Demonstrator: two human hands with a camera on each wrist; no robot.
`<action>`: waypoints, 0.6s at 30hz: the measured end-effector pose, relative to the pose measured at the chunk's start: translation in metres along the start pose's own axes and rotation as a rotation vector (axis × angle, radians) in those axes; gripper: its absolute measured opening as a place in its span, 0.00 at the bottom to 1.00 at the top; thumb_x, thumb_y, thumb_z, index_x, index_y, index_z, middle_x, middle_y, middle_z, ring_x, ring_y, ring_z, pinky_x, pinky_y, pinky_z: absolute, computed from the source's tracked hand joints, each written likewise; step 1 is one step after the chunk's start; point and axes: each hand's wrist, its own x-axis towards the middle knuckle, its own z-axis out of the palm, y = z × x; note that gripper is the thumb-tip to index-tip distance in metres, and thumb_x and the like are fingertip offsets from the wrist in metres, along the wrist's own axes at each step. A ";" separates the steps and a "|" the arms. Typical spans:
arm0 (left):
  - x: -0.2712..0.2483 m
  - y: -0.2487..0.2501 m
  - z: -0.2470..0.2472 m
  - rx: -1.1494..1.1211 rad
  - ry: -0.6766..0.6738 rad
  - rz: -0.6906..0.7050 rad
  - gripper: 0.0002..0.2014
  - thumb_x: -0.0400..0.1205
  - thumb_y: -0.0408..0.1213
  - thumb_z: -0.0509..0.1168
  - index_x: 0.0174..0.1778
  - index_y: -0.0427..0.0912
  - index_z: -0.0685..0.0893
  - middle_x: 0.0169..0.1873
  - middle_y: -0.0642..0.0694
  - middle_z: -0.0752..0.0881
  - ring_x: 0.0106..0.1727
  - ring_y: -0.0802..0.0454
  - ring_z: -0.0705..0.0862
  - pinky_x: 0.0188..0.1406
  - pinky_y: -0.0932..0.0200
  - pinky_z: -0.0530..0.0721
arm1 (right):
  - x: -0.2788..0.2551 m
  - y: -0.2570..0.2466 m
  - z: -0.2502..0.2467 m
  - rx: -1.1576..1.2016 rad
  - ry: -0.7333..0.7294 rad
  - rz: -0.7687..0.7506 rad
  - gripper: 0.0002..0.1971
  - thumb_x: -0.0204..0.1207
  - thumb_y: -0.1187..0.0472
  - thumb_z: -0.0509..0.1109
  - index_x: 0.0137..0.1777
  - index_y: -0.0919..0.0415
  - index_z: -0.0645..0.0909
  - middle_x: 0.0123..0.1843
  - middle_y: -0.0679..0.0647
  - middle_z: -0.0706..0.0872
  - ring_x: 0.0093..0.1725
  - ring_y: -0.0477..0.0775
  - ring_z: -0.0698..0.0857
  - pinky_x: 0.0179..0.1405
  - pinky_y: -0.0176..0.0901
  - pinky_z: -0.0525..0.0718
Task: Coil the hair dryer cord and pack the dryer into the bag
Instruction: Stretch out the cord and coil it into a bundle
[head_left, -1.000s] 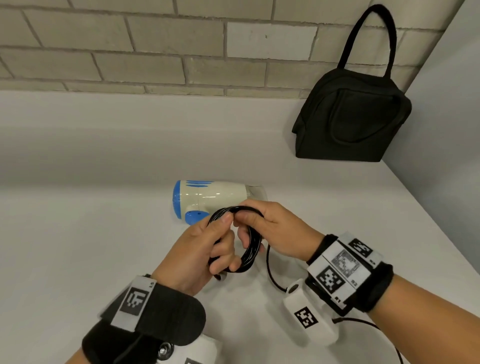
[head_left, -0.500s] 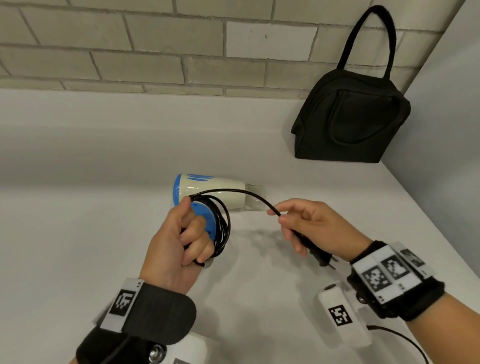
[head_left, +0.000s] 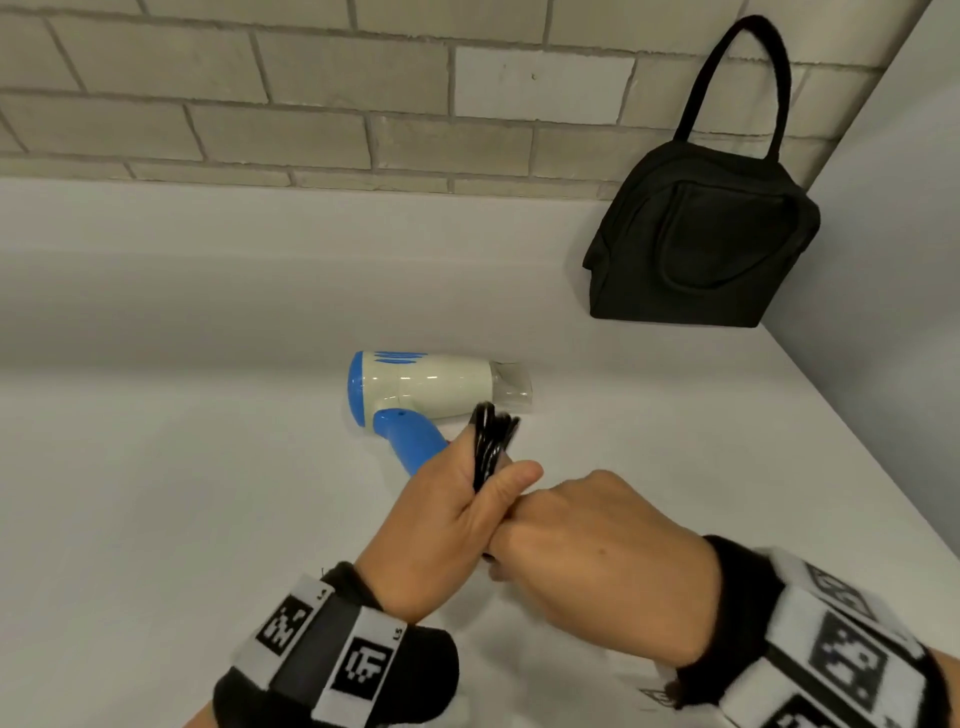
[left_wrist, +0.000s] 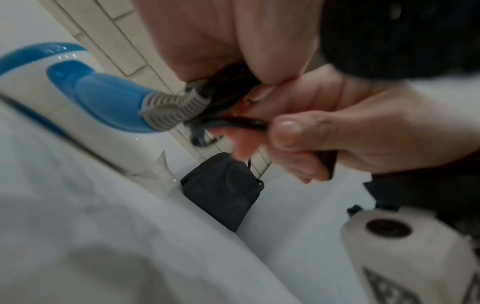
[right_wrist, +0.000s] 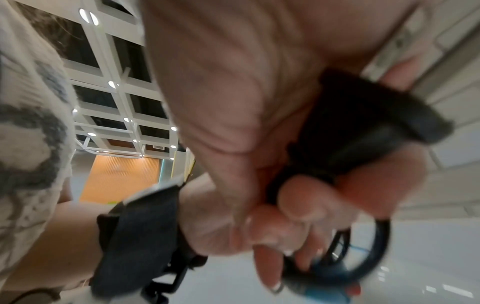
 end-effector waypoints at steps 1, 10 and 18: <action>-0.001 -0.003 0.000 0.019 -0.017 -0.019 0.12 0.75 0.57 0.55 0.31 0.54 0.68 0.27 0.62 0.79 0.27 0.64 0.75 0.28 0.74 0.71 | -0.003 0.001 -0.003 -0.022 -0.003 0.004 0.07 0.79 0.64 0.56 0.46 0.60 0.76 0.48 0.56 0.84 0.40 0.62 0.81 0.22 0.40 0.54; -0.010 -0.007 -0.005 0.016 -0.182 -0.092 0.13 0.78 0.55 0.55 0.27 0.60 0.68 0.16 0.61 0.77 0.21 0.63 0.72 0.25 0.70 0.71 | -0.018 0.006 -0.039 0.153 0.084 -0.054 0.14 0.80 0.46 0.54 0.60 0.38 0.77 0.57 0.44 0.84 0.55 0.53 0.81 0.47 0.47 0.77; -0.011 0.005 -0.017 -0.336 -0.275 -0.249 0.17 0.73 0.58 0.54 0.26 0.50 0.70 0.09 0.53 0.68 0.16 0.58 0.63 0.28 0.60 0.69 | -0.005 0.018 -0.016 0.237 0.383 -0.017 0.15 0.69 0.42 0.56 0.37 0.42 0.84 0.31 0.39 0.84 0.30 0.44 0.81 0.19 0.43 0.76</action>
